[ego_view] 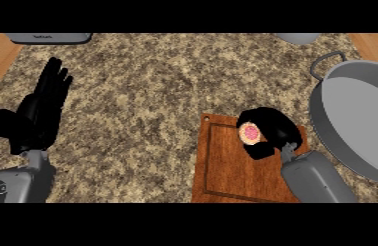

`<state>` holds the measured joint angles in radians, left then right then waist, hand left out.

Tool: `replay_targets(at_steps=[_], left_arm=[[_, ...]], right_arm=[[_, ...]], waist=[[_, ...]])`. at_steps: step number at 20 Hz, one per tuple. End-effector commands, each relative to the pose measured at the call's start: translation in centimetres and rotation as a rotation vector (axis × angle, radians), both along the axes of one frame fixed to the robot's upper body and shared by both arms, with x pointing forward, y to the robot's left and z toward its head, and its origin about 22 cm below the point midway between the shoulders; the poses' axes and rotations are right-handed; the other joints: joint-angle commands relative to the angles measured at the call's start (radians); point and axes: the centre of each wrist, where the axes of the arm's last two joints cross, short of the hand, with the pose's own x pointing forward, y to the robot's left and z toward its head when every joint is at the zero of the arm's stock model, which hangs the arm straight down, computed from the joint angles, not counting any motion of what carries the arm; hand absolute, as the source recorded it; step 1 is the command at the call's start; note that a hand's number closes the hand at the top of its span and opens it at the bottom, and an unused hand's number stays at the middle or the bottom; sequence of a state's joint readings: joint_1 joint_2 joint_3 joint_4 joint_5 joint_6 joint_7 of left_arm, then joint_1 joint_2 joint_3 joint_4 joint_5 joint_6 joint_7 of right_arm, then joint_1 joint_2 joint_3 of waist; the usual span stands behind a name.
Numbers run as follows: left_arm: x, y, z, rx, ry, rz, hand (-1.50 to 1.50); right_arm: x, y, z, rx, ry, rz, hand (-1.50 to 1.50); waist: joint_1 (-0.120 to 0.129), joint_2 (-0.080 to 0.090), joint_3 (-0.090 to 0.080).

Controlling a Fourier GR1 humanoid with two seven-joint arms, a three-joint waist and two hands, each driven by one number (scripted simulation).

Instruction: Pick the cupcake from the cutting board and place it in the pot

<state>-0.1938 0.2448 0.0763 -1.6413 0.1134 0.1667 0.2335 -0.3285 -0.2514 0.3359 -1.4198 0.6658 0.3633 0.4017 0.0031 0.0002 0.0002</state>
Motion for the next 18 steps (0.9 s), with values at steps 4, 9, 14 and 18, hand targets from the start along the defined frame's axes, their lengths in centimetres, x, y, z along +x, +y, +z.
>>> replay_targets(at_steps=[4,9,14,18], left_arm=[[-1.4,1.4,-0.6,0.000,-0.003,0.000,0.00],[-0.4,-0.2,-0.4,-0.012,-0.010,0.000,0.00],[-0.6,-0.1,-0.6,-0.004,0.003,0.021,0.00],[-1.6,1.6,-1.6,0.004,0.012,0.061,0.00]], right_arm=[[-0.5,0.6,-2.5,0.005,-0.028,0.046,1.50],[-1.2,0.2,-1.1,-0.009,-0.054,0.050,1.50],[-10.8,2.0,-2.2,0.023,-0.040,0.350,1.50],[-17.0,0.5,0.7,0.081,-0.070,0.471,1.50]], waist=[[0.001,0.000,0.000],[-0.003,-0.001,0.000],[-0.042,-0.015,-0.001],[-0.059,-0.019,-0.002]])
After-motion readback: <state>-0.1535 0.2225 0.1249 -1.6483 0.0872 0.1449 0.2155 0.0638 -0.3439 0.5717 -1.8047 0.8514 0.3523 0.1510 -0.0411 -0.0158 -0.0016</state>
